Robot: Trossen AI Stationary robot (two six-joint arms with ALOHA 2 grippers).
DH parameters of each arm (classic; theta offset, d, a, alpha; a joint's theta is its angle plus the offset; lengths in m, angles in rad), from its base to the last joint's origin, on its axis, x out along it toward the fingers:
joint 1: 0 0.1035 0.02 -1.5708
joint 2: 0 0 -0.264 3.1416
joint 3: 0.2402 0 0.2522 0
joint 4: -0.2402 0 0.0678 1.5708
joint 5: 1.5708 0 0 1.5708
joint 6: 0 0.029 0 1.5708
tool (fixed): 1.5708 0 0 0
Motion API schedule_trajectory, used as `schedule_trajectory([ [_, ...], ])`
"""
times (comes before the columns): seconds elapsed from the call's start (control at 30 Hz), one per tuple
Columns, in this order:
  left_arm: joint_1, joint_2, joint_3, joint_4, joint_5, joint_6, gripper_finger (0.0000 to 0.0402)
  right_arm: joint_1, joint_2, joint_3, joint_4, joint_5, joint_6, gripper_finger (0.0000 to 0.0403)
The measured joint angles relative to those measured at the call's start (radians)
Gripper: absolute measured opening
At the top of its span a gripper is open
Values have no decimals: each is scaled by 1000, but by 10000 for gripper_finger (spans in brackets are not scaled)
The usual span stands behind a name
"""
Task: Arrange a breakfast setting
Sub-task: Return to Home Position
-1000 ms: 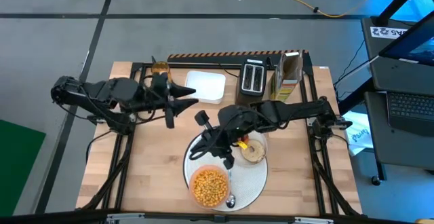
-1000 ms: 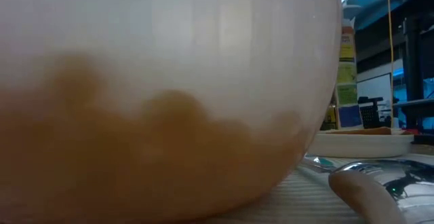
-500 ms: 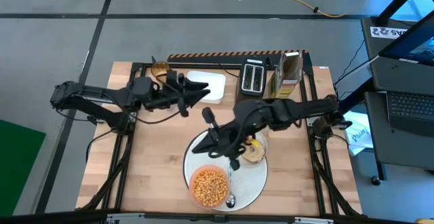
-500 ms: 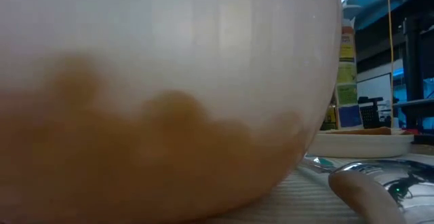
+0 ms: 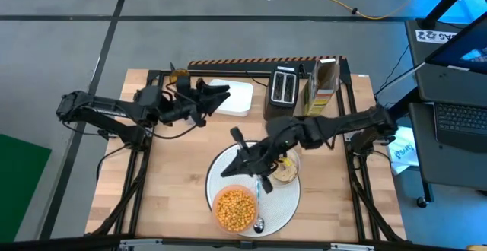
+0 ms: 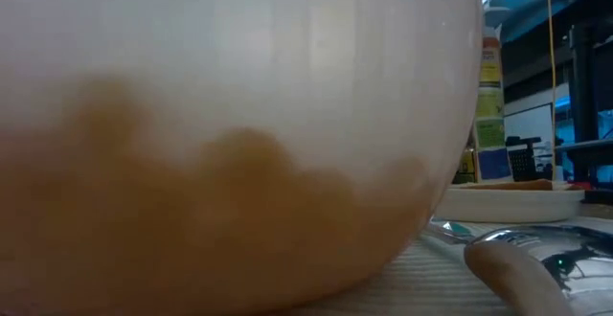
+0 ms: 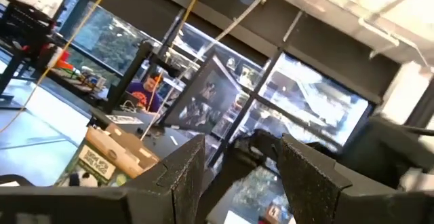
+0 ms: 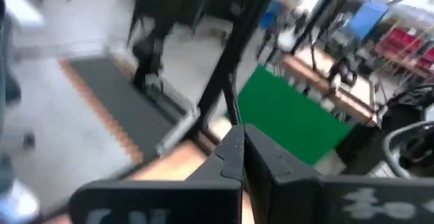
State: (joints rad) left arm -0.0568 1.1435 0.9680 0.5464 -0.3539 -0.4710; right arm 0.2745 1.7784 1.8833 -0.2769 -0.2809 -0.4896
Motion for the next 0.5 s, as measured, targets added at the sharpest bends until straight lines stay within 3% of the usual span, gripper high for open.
schedule_trajectory([
  [0.1, -15, 1, 0, -22, -6, 31, 174, -7, -121, -282, 305, 28, 106, 0],
  [0.23, -32, -7, 0, -33, -56, 72, 174, -9, -349, -648, 598, 214, 185, 0],
  [0.33, -26, -19, 0, -83, -46, 88, 174, -9, -546, -874, 670, 375, 206, 0],
  [0.5, 17, -39, -1, -199, 12, 99, 172, -7, -881, -1102, 661, 552, 198, 0],
])
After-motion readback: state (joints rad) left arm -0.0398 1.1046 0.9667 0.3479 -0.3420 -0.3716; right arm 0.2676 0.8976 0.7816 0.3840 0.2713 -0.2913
